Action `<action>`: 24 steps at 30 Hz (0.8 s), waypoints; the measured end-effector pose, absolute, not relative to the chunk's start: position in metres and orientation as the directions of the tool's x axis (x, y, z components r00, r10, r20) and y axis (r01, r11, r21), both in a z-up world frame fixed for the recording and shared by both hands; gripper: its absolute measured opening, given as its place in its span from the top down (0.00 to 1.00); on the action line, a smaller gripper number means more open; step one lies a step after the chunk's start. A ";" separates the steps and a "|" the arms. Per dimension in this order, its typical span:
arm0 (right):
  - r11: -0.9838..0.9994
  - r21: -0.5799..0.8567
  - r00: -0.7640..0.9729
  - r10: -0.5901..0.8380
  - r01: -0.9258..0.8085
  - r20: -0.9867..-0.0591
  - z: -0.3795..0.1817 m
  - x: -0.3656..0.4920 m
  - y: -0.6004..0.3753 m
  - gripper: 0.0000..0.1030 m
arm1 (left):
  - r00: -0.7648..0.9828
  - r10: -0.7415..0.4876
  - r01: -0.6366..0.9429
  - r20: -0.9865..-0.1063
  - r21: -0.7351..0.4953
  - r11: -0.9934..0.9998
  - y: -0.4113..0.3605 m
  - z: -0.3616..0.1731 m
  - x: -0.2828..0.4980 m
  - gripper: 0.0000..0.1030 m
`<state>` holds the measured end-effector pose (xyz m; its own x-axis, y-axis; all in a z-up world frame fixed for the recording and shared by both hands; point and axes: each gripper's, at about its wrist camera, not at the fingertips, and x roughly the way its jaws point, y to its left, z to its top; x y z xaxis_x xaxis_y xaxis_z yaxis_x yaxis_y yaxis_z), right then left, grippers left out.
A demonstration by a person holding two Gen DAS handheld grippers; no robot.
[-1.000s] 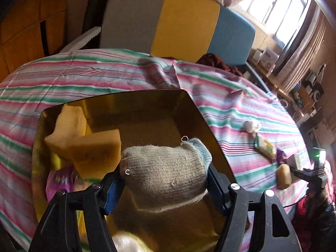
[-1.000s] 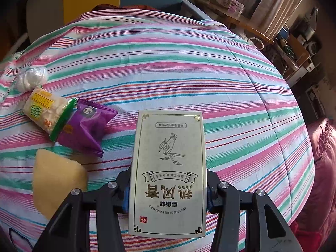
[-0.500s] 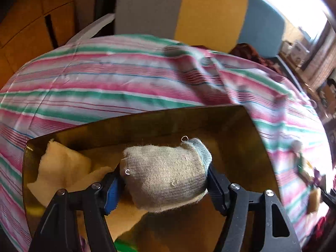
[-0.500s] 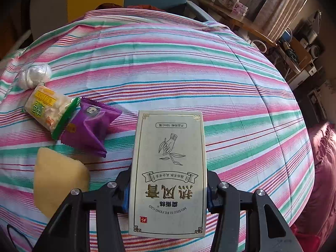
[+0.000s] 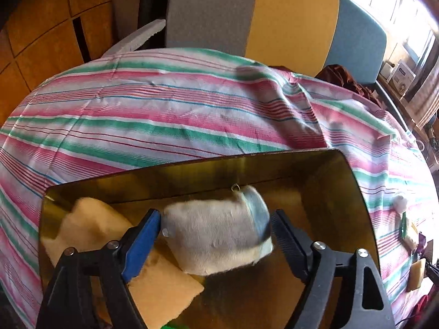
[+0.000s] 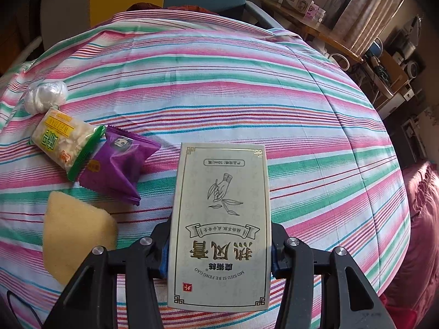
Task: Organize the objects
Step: 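Carry the knit mitten into the tray and open the left gripper while the right gripper holds the cream box, then carry the cream printed box into the gold tray and release it with the right gripper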
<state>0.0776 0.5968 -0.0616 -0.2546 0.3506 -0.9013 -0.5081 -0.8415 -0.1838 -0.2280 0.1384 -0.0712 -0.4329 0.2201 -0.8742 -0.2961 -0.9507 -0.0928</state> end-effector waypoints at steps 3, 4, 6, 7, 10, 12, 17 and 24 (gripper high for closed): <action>-0.841 -0.181 -0.255 0.349 -0.509 -0.902 -0.062 0.078 0.597 0.50 | -0.439 0.219 -0.280 -0.872 -0.099 -0.955 0.131 -0.064 -0.226 0.18; -0.841 -0.180 -0.256 0.349 -0.510 -0.902 -0.062 0.078 0.597 0.50 | -0.444 0.220 -0.275 -0.868 -0.102 -0.956 0.129 -0.061 -0.225 0.18; -0.840 -0.180 -0.256 0.349 -0.511 -0.901 -0.061 0.077 0.596 0.50 | -0.466 0.225 -0.274 -0.856 -0.103 -0.956 0.124 -0.052 -0.218 0.18; -0.841 -0.180 -0.257 0.349 -0.511 -0.901 -0.061 0.077 0.596 0.50 | -0.475 0.226 -0.276 -0.850 -0.100 -0.956 0.122 -0.048 -0.213 0.18; -0.838 -0.190 -0.260 0.362 -0.512 -0.895 -0.059 0.078 0.595 0.50 | -0.517 0.239 -0.288 -0.822 -0.096 -0.953 0.116 -0.030 -0.191 0.18; -0.837 -0.186 -0.264 0.361 -0.515 -0.894 -0.059 0.079 0.595 0.50 | -0.551 0.250 -0.297 -0.796 -0.093 -0.950 0.112 -0.016 -0.171 0.18; -0.835 -0.186 -0.261 0.361 -0.517 -0.895 -0.060 0.080 0.597 0.50 | -0.619 0.289 -0.340 -0.730 -0.082 -0.937 0.106 0.012 -0.118 0.18; -0.821 -0.187 -0.263 0.375 -0.539 -0.889 -0.058 0.081 0.599 0.50 | -0.661 0.329 -0.369 -0.674 -0.091 -0.925 0.097 0.030 -0.063 0.18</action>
<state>0.0813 0.5994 -0.0580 -0.2626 0.3750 -0.8891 -0.5393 -0.8211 -0.1870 -0.0627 0.0969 0.0304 -0.6607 0.3295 -0.6745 -0.3686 -0.9252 -0.0909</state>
